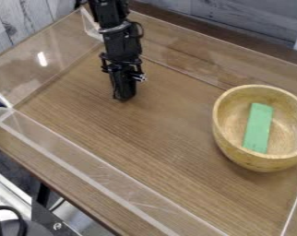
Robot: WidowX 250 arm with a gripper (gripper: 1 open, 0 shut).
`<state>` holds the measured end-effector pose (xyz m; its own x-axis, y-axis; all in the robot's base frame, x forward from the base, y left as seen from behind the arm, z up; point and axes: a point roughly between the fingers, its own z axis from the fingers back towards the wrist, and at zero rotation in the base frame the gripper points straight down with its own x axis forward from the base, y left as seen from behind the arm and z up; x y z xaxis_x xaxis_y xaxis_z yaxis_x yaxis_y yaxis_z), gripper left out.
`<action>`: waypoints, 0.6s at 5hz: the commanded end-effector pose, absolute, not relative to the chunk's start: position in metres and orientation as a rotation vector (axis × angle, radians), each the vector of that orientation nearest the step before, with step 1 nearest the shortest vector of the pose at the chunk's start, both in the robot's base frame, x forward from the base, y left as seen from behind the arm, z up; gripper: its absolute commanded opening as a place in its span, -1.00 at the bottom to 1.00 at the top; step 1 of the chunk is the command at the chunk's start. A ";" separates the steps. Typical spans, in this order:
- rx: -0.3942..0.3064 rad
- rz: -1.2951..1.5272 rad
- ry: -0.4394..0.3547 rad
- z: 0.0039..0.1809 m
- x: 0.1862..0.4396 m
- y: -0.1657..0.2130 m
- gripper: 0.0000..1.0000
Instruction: Remove the green block from inside the brown bowl and put it on the table
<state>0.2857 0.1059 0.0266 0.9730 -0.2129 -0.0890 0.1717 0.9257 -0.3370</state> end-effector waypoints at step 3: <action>-0.325 -0.173 0.036 0.045 0.296 0.128 -1.00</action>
